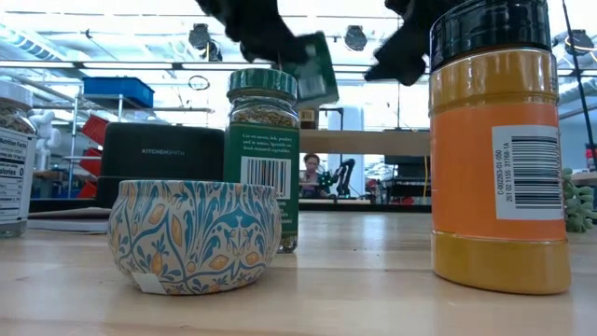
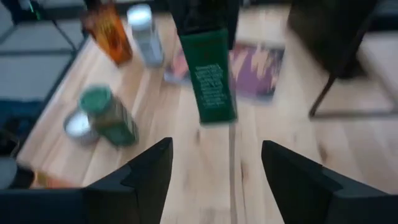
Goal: Shelf spices
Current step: Put the black seasoning can on the shelf
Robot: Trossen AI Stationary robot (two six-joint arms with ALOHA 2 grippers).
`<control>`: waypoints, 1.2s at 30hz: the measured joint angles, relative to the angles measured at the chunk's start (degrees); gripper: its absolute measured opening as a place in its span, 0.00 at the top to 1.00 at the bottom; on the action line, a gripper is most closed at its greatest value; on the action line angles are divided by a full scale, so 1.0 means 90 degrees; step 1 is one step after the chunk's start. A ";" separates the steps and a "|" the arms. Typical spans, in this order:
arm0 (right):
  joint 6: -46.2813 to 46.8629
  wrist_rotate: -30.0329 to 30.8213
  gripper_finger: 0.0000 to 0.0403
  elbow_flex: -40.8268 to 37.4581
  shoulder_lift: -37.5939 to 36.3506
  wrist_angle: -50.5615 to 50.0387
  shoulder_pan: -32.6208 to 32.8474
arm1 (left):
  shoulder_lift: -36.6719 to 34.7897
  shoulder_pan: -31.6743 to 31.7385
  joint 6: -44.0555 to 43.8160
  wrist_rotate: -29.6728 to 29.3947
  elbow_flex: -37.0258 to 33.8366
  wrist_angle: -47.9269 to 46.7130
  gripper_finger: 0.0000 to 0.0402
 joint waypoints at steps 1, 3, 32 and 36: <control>-0.0001 0.0066 0.42 0.0002 0.0004 0.0229 0.0019 | -0.0035 0.0051 0.0006 0.0019 0.0148 -0.0143 0.69; -0.0011 0.0155 0.42 0.0034 0.0005 0.0526 0.0047 | -0.0042 0.0140 0.0075 0.0144 0.0494 -0.0551 0.69; -0.0196 0.0069 0.48 0.0301 -0.0002 0.1257 0.0069 | 0.1073 0.0206 0.0559 0.0534 0.2828 -0.2470 0.69; -0.0240 0.0084 0.48 0.0301 0.0005 0.1252 0.0103 | 0.1073 0.0206 0.0546 0.0400 0.2840 -0.2578 0.69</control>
